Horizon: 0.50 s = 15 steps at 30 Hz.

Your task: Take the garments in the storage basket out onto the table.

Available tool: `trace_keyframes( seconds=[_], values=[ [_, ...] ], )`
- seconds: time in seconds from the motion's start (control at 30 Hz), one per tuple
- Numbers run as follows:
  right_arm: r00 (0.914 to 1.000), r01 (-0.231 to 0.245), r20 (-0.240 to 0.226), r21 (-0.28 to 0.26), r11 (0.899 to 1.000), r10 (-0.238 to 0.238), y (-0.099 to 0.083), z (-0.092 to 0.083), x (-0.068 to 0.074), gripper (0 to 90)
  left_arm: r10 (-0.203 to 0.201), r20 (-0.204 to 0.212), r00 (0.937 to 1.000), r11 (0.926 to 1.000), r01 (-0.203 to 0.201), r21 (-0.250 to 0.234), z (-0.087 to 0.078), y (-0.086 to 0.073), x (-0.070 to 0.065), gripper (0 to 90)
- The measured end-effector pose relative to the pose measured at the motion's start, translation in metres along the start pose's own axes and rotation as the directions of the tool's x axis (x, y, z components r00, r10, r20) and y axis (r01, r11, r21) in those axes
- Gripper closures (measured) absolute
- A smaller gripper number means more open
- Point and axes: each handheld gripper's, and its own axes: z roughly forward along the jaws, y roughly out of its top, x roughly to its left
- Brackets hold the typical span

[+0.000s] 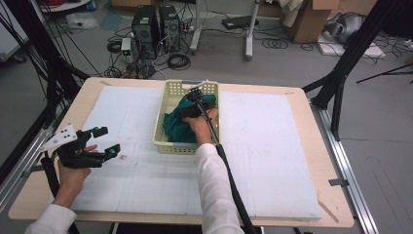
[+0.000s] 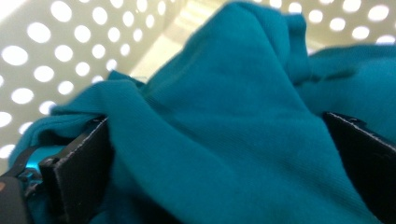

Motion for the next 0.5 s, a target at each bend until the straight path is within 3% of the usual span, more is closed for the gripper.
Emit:
trace_keyframes(
  seconds=[0.13, 0.27, 0.5],
  values=[
    [0.9999, 0.015, 0.002, 0.004, 1.0, -0.015, 0.0, 0.001, 0.001, 0.5, 0.0, 0.002, 1.0, 1.0, 0.0, 0.0, 0.001, 0.0, -0.001, 13.1],
    [1.0, -0.002, 0.002, 0.04, 0.999, 0.002, -0.003, 0.008, 0.0, 0.5, 0.002, 0.001, 1.0, 1.0, -0.002, 0.001, 0.001, 0.0, -0.001, 13.1],
    [0.9999, -0.013, 0.006, 0.055, 0.998, 0.013, -0.005, 0.015, 0.0, 0.5, 0.002, 0.004, 1.0, 1.0, -0.002, 0.001, 0.0, 0.0, -0.001, 13.1]
  ],
)
